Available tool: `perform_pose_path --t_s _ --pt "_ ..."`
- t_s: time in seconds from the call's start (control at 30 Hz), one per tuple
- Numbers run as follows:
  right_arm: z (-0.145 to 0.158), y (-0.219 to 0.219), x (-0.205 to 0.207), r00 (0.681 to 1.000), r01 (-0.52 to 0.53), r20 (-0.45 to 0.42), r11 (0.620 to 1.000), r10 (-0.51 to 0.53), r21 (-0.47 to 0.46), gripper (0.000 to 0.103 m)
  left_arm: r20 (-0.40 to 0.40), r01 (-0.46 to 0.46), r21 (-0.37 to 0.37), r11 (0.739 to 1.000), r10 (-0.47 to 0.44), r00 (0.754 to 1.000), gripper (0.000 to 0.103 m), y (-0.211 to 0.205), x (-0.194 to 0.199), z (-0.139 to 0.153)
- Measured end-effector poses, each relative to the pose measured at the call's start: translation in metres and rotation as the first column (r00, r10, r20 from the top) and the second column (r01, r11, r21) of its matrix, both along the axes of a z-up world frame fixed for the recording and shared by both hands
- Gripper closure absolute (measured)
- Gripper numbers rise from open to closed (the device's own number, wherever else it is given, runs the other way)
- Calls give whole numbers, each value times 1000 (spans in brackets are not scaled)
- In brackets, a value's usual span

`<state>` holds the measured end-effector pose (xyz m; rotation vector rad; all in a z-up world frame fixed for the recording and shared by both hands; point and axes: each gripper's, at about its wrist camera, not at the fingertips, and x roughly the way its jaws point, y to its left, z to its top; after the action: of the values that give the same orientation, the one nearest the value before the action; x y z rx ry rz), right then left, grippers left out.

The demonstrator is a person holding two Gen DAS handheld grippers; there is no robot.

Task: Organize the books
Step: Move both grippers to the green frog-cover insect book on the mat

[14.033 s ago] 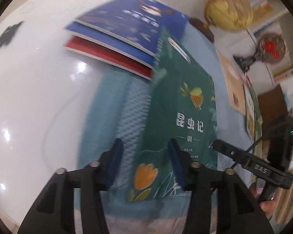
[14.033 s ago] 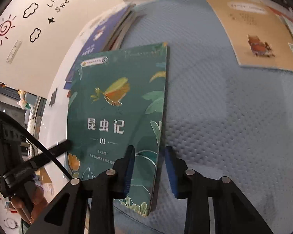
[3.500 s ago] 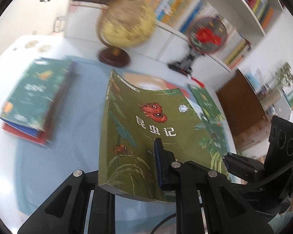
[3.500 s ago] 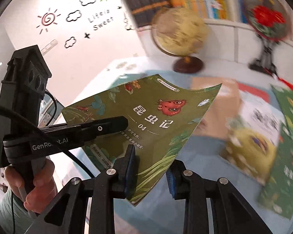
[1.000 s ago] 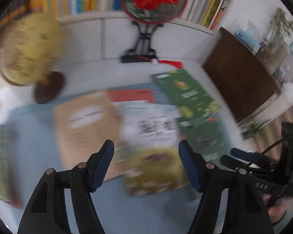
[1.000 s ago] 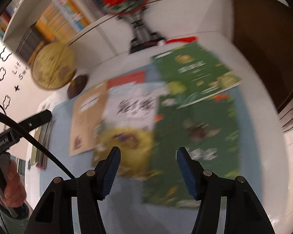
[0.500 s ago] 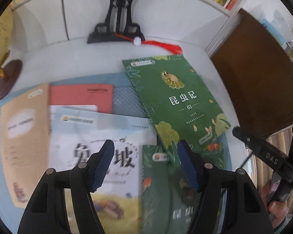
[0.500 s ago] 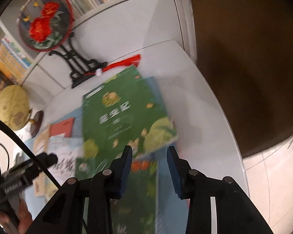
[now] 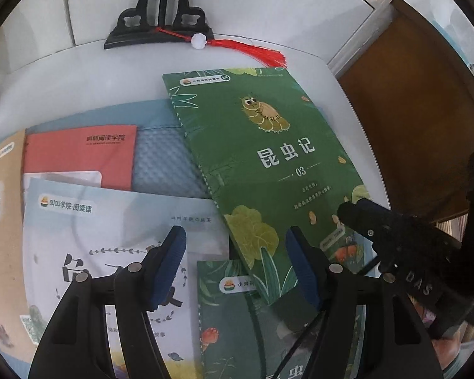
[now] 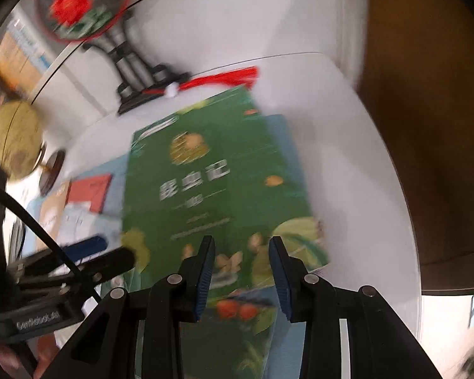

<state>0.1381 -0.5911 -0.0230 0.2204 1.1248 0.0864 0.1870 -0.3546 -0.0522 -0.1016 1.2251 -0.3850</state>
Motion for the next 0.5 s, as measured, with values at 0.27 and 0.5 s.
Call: perform_pose_path --t_s 0.27,0.5 --pt "-5 -38 27 994 104 21 993 -106 61 68 -1 -5 -40 999 5 1000 40 9 0 1" --pt "-8 -42 71 998 53 36 994 -57 101 68 11 4 -45 999 -3 1000 40 10 0 1"
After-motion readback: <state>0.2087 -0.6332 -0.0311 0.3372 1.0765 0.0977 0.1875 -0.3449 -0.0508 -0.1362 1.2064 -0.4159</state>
